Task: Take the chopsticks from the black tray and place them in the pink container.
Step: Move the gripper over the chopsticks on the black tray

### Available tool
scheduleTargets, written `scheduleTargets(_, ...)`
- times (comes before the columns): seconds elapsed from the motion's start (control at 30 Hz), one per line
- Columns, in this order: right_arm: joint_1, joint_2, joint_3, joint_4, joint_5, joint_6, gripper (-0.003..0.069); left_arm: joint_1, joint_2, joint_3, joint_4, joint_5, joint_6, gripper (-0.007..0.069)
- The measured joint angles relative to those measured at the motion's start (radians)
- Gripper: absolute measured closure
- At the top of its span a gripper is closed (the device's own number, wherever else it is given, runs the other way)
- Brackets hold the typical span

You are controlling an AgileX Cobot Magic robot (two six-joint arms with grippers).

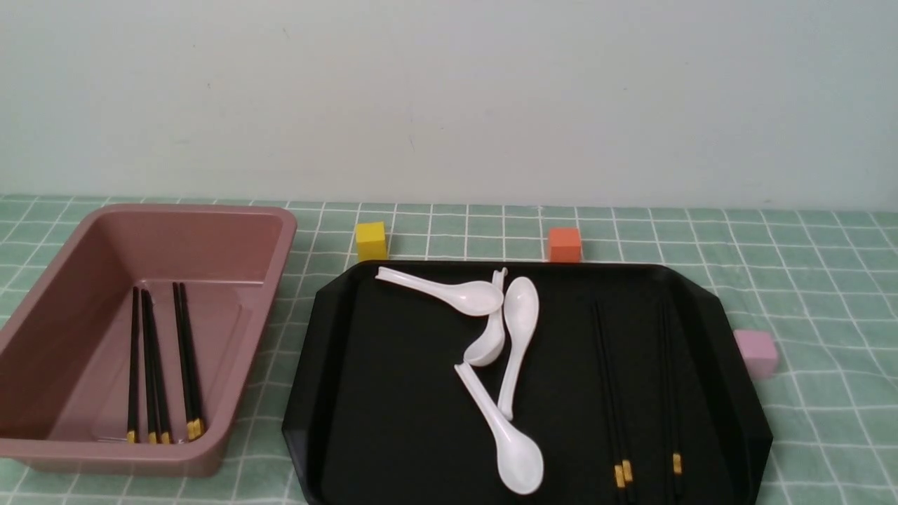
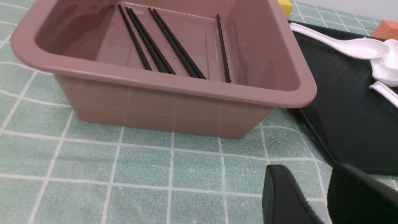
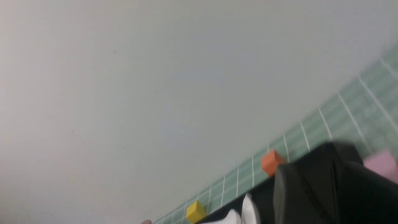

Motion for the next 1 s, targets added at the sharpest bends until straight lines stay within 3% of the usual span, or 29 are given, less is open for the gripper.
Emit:
scheduleTargets(0.1,0.000,0.147,-0.191,-0.096,0.195,-0.158,0.0473,0.000,0.000,0.000,0.000,0.000,0.000,0.0386)
scheduleTargets(0.23,0.000,0.423,-0.368,-0.183,0.518,-0.210,0.0621,0.000,0.000,0.000,0.000,0.000,0.000,0.0386)
scheduleTargets(0.33,0.000,0.609,-0.428,-0.191,0.688,-0.244,0.0669,0.000,0.000,0.000,0.000,0.000,0.000,0.0386)
scheduleTargets(0.53,0.004,0.979,-0.459,-0.019,0.835,-0.442,0.0658,0.000,0.000,0.000,0.000,0.000,0.000,0.0386)
scheduleTargets(0.57,0.026,1.086,-0.463,0.050,0.840,-0.513,0.0651,0.000,0.000,0.000,0.000,0.000,0.000,0.0386)
scheduleTargets(0.67,0.092,1.213,-0.481,0.112,0.816,-0.567,0.0647,0.000,0.000,0.000,0.000,0.000,0.000,0.0386)
scheduleTargets(0.83,0.241,1.356,-0.562,0.054,0.688,-0.446,0.0642,0.000,0.000,0.000,0.000,0.000,0.000,0.0386)
scheduleTargets(1.0,0.385,1.468,-0.695,-0.199,0.584,-0.145,0.0616,0.000,0.000,0.000,0.000,0.000,0.000,0.0386)
